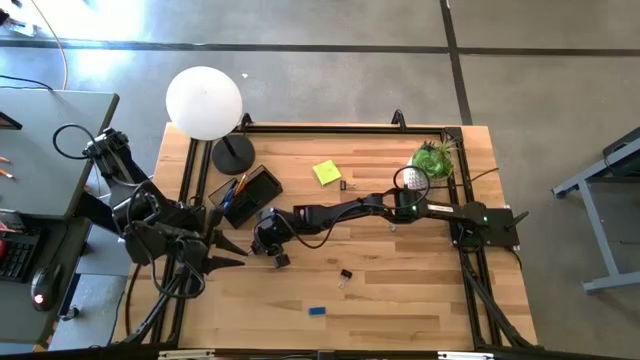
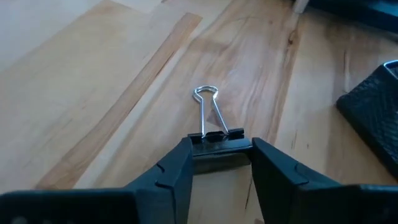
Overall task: Pick and place office supplies into organizer
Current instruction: Put the left black binder clip into the black mesh desk organizer
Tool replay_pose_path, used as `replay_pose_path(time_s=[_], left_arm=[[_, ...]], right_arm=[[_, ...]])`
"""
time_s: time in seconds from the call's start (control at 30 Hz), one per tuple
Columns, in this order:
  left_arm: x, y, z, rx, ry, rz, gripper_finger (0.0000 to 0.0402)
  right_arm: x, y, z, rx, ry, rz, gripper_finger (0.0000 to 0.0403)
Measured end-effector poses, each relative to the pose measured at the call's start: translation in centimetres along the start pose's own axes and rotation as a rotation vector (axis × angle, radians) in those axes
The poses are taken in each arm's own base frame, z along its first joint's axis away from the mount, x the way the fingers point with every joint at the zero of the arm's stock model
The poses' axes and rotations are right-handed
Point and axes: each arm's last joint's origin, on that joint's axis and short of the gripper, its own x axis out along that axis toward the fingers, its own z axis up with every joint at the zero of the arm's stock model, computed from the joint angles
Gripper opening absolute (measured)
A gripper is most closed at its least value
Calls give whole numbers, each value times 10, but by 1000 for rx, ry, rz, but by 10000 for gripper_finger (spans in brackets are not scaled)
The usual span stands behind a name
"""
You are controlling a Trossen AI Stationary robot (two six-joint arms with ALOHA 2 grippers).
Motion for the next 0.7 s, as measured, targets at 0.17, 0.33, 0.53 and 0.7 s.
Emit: replay_pose_path(time_s=[0.17, 0.33, 0.53, 0.7], left_arm=[[-3, 3, 0, -3, -6, 14, 78], [-8, 7, 1, -15, -21, 20, 78], [-10, 8, -1, -7, -12, 17, 79], [-10, 8, -2, 8, -6, 19, 79]], right_arm=[[-9, -6, 23, -19, -44, -38, 156], [-25, -17, 56, -105, -79, -178, 151], [-41, -42, 63, -152, -3, -341, 136], [-44, -68, 43, -70, 21, -376, 151]])
